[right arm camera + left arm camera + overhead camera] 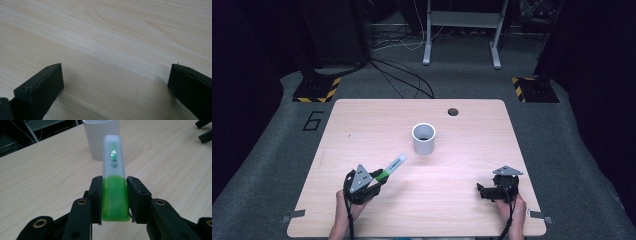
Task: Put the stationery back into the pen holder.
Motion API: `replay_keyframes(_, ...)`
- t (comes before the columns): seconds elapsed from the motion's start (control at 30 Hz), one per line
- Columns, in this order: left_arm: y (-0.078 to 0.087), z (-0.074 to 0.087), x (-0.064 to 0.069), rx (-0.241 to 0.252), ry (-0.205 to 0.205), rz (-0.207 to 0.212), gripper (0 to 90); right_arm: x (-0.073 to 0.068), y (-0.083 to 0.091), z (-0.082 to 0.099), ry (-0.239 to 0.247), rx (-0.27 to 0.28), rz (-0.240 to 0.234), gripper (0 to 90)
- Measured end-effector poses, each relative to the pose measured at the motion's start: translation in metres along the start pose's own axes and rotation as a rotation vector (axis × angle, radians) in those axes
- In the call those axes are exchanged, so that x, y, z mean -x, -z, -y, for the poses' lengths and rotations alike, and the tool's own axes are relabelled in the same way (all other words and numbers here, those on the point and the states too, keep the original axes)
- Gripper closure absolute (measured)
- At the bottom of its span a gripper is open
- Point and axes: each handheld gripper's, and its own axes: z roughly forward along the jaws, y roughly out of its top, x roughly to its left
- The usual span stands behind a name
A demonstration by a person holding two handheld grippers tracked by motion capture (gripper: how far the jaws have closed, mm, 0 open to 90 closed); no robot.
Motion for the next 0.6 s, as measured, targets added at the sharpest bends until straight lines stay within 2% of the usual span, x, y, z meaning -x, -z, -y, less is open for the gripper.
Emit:
replay_keyframes(0.1,0.0,-0.003,-0.002,0.014,0.007,-0.005,67.2,0.0,0.0,0.0,0.0,0.0,0.0,0.0)
replay_keyframes(0.5,-0.004,-0.022,-0.011,0.036,-0.03,-0.008,67.2,0.0,0.0,0.0,0.003,-0.002,-0.001,0.0)
replay_keyframes(0.6,-0.005,-0.024,-0.013,0.044,-0.018,-0.009,67.2,0.0,0.0,0.0,0.001,-0.001,-0.001,0.0)
